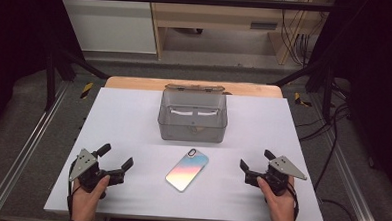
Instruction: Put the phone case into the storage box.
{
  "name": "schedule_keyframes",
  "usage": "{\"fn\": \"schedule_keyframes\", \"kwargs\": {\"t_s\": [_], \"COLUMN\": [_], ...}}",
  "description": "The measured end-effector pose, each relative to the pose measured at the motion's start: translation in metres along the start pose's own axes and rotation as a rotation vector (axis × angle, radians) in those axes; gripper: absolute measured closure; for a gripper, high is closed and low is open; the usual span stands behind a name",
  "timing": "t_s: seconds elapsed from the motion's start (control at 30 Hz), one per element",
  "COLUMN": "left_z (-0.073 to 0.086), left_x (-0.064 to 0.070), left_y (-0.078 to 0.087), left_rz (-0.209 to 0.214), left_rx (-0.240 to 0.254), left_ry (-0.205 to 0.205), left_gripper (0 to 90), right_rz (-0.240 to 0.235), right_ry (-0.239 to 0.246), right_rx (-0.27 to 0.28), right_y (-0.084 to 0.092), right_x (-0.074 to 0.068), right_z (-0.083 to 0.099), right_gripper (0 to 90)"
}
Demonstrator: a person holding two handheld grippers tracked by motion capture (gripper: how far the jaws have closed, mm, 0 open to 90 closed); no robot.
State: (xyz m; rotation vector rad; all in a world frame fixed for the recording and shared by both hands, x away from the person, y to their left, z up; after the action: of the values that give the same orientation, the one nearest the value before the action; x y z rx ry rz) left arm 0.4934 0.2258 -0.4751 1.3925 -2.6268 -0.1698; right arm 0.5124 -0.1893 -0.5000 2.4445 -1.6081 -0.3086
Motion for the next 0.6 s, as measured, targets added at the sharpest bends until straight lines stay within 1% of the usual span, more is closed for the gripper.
{"fn": "schedule_keyframes", "kwargs": {"t_s": [0.03, 0.07, 0.13, 0.2, 0.23, 0.3, 0.33, 0.43, 0.5, 0.6], "left_z": [0.001, 0.003, 0.003, 0.004, 0.004, 0.003, 0.001, -0.007, -0.012, -0.016], "left_x": [0.0, 0.002, 0.002, 0.002, 0.003, 0.003, 0.002, -0.002, -0.006, -0.014], "left_y": [0.0, -0.002, -0.002, -0.003, -0.003, -0.002, -0.001, 0.004, 0.009, 0.015], "left_rz": [-0.001, 0.007, 0.005, 0.005, 0.012, 0.003, -0.004, -0.009, -0.024, -0.046], "left_rx": [-0.006, -0.015, -0.019, -0.02, -0.02, -0.01, 0.002, 0.072, 0.112, 0.15], "left_ry": [0.0, 0.005, 0.003, 0.003, 0.006, -0.002, -0.004, -0.007, -0.009, 0.013], "left_gripper": [1.0, 1.0, 1.0, 1.0, 1.0, 1.0, 1.1, 1.6, 1.7, 1.8], "right_rz": [0.0, 0.009, 0.012, 0.017, 0.016, 0.018, 0.015, 0.001, -0.011, -0.017], "right_ry": [0.0, -0.001, -0.003, 0.002, 0.0, 0.003, 0.007, 0.012, 0.014, 0.035], "right_rx": [0.0, -0.015, -0.026, -0.038, -0.042, -0.054, -0.06, -0.068, -0.067, -0.095], "right_y": [0.0, -0.001, -0.002, -0.003, -0.004, -0.005, -0.006, -0.009, -0.011, -0.017], "right_x": [0.0, 0.001, 0.002, 0.001, 0.001, -0.001, -0.002, -0.007, -0.011, -0.018], "right_z": [0.0, 0.002, 0.004, 0.005, 0.005, 0.005, 0.005, 0.004, 0.0, -0.005], "right_gripper": [3.5, 4.3, 4.4, 4.4, 4.4, 4.1, 4.0, 3.7, 3.9, 5.9]}}
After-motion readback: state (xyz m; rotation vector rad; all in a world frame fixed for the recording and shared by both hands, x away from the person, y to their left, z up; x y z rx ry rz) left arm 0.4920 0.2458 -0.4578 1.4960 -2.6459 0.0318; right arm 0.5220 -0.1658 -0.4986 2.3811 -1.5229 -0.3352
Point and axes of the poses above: each handheld gripper's, and its own axes: y roughly backward along the jaws, z roughly out of its underside, x roughly to its right, the point moved 10 cm from there along -y, roughly forward along the jaws, and after that the axes turned 2 degrees about z, right-handed, at the moved point
